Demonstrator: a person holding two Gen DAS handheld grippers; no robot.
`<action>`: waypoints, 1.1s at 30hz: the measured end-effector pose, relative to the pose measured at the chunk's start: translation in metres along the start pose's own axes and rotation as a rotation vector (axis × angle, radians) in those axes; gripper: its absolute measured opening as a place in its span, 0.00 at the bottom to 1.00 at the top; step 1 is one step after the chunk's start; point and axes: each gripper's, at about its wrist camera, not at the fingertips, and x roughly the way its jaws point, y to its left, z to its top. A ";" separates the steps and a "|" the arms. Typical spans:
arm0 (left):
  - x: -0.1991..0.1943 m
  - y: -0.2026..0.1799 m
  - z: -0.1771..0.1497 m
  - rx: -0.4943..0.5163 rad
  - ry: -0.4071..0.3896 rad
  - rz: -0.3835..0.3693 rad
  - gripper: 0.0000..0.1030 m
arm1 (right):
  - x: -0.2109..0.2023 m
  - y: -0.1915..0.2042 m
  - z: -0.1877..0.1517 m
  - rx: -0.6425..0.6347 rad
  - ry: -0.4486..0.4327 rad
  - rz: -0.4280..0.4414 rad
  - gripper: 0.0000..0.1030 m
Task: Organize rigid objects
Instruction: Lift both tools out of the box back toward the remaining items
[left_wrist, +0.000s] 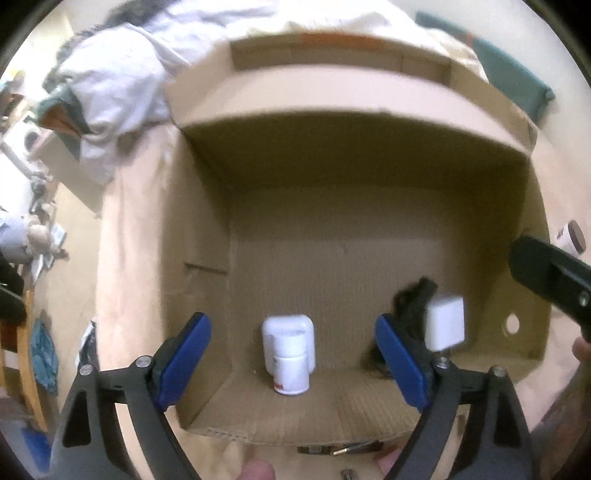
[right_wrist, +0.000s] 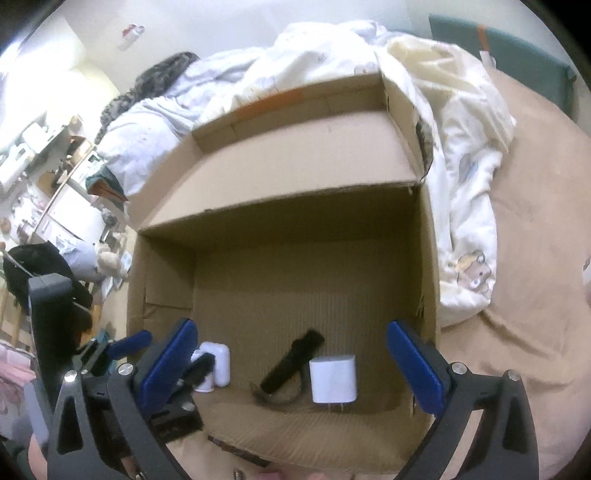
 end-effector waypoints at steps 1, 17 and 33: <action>-0.003 -0.001 0.000 0.005 -0.015 0.008 0.87 | -0.003 -0.002 0.000 0.008 -0.011 0.002 1.00; -0.052 0.005 0.005 -0.019 -0.054 0.012 0.87 | -0.031 -0.018 0.006 0.062 -0.102 -0.017 1.00; -0.094 0.016 -0.049 -0.039 -0.031 0.007 0.87 | -0.056 0.015 -0.040 -0.068 -0.045 0.005 1.00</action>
